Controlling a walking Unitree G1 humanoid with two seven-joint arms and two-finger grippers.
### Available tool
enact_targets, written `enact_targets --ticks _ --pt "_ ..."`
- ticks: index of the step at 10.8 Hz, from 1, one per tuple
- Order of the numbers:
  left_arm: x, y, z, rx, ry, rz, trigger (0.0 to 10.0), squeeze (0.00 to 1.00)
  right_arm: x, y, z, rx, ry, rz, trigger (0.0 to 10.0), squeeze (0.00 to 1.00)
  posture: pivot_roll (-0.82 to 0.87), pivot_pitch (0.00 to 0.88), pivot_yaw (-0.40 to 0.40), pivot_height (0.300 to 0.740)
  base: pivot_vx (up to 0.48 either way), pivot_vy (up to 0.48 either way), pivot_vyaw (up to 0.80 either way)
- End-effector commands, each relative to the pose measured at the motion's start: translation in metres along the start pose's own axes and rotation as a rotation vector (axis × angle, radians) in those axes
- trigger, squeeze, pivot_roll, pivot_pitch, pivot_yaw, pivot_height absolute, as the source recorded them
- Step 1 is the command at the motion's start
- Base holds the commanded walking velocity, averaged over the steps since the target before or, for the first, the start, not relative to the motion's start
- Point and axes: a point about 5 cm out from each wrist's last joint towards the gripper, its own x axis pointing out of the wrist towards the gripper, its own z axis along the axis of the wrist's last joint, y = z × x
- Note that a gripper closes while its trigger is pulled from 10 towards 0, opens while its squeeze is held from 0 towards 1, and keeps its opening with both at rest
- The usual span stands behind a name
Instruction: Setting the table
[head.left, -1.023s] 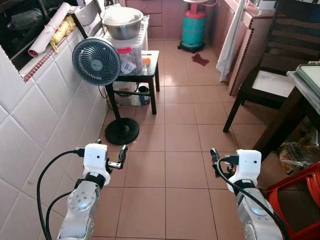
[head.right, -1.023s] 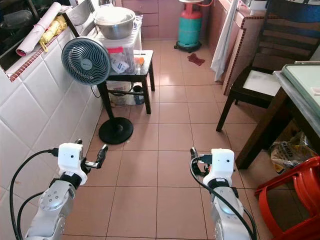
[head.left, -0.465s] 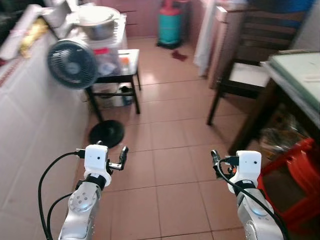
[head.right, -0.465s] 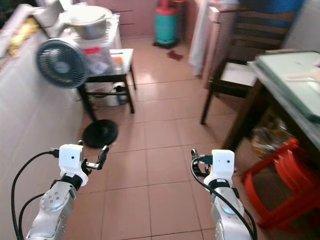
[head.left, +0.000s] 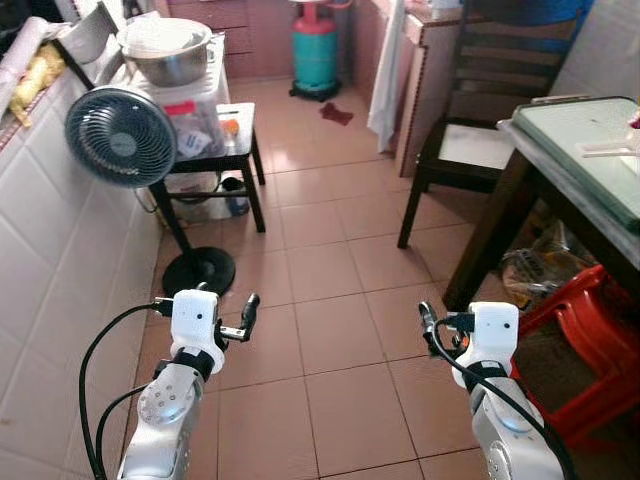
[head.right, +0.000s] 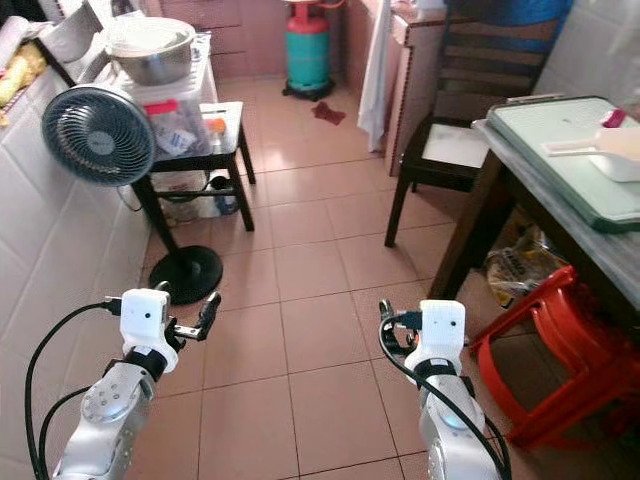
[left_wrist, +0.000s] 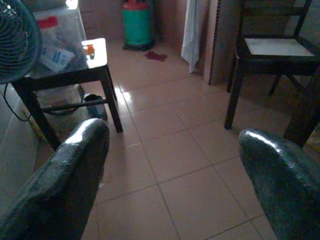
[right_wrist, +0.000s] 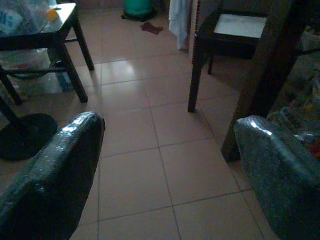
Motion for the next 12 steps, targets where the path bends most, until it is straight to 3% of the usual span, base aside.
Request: enact_targets --ticks 1,6,8,10,12 --pt "0.0004 0.0014 -0.0022 -0.026 0.028 0.011 10.0 0.00 -0.0002 -0.0009 0.0002 0.017 0.006 -0.007 10.0 0.00 -0.04 0.037 0.062 0.740 0.000 0.000 -0.80" --pt "0.0027 0.0018 0.0008 0.010 0.011 -0.009 10.0 0.00 -0.0004 -0.0002 -0.0001 0.021 0.008 -0.009 10.0 0.00 -0.04 0.039 0.065 0.740 0.000 0.000 -0.80" --pt "0.0020 -0.0044 0.0026 -0.046 0.012 -0.095 10.0 0.00 -0.0006 -0.0003 0.0002 0.022 -0.002 -0.010 10.0 0.00 -0.04 0.038 0.069 0.740 0.000 0.000 -0.68" --pt "0.0021 -0.0067 0.0059 -0.040 -0.014 -0.125 10.0 0.00 -0.0004 0.0010 0.0004 0.024 -0.004 -0.008 10.0 0.00 -0.04 0.036 0.074 0.740 0.129 0.000 -0.20" --pt "0.0020 -0.0064 0.0059 -0.046 -0.008 -0.133 10.0 0.00 -0.0006 0.0017 -0.0003 0.027 -0.001 -0.009 10.0 0.00 -0.04 0.037 0.076 0.740 0.291 0.000 -0.80"
